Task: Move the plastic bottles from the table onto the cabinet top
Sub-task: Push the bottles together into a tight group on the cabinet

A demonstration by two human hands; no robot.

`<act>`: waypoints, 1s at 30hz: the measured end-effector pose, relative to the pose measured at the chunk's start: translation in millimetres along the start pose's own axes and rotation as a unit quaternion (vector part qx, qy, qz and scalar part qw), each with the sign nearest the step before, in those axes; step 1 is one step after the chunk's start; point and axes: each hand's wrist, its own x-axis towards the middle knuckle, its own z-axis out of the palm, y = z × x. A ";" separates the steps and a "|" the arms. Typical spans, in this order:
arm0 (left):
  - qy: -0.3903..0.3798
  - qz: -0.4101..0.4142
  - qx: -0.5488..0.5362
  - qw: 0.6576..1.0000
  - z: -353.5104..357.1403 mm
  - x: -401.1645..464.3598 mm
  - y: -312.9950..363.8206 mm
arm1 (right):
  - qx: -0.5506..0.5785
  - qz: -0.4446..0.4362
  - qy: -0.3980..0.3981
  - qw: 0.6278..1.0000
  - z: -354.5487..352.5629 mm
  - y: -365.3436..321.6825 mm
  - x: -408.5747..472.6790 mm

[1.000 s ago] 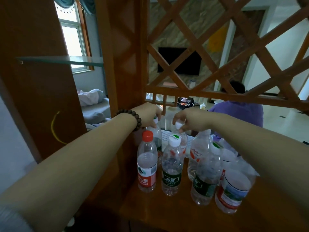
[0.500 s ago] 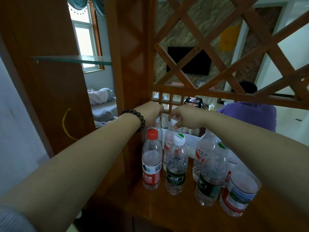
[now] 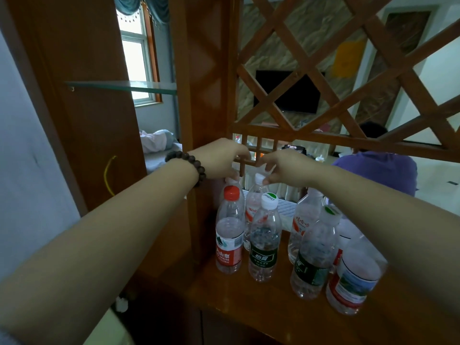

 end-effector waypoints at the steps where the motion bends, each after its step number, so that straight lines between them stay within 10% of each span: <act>1: 0.015 0.007 -0.021 1.000 -6.5 -8.4 1.1 | 0.010 -0.003 0.018 1.000 -5.8 -1.2 -6.0; 30: -0.024 -0.010 0.077 0.997 29.8 -51.2 -1.6 | 0.031 -0.002 0.065 0.997 31.3 -33.9 -62.9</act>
